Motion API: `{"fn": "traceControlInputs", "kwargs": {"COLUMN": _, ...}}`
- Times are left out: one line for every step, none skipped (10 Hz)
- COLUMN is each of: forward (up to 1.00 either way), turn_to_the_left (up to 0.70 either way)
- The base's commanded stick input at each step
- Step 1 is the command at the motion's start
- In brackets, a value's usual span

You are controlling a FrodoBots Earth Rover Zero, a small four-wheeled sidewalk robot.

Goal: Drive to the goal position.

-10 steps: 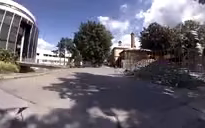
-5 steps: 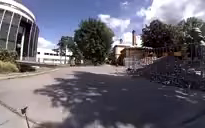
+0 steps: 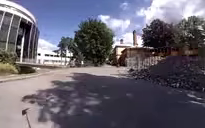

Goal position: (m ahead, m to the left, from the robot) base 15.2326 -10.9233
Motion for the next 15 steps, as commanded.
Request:
{"fn": "traceControlInputs", "kwargs": {"forward": 0.85, "turn_to_the_left": 0.0}}
{"fn": "traceControlInputs", "kwargs": {"forward": 0.85, "turn_to_the_left": 0.0}}
{"fn": "traceControlInputs", "kwargs": {"forward": 0.85, "turn_to_the_left": 0.0}}
{"fn": "traceControlInputs", "kwargs": {"forward": 0.85, "turn_to_the_left": 0.0}}
{"fn": "traceControlInputs", "kwargs": {"forward": 0.85, "turn_to_the_left": 0.0}}
{"fn": "traceControlInputs", "kwargs": {"forward": 0.85, "turn_to_the_left": 0.0}}
{"fn": "traceControlInputs", "kwargs": {"forward": 0.85, "turn_to_the_left": 0.0}}
{"fn": "traceControlInputs", "kwargs": {"forward": 0.85, "turn_to_the_left": 0.0}}
{"fn": "traceControlInputs", "kwargs": {"forward": 0.85, "turn_to_the_left": 0.0}}
{"fn": "traceControlInputs", "kwargs": {"forward": 0.85, "turn_to_the_left": 0.0}}
{"fn": "traceControlInputs", "kwargs": {"forward": 0.85, "turn_to_the_left": 0.0}}
{"fn": "traceControlInputs", "kwargs": {"forward": 0.85, "turn_to_the_left": 0.0}}
{"fn": "traceControlInputs", "kwargs": {"forward": 0.85, "turn_to_the_left": -0.31}}
{"fn": "traceControlInputs", "kwargs": {"forward": 0.85, "turn_to_the_left": -0.34}}
{"fn": "traceControlInputs", "kwargs": {"forward": 0.85, "turn_to_the_left": -0.34}}
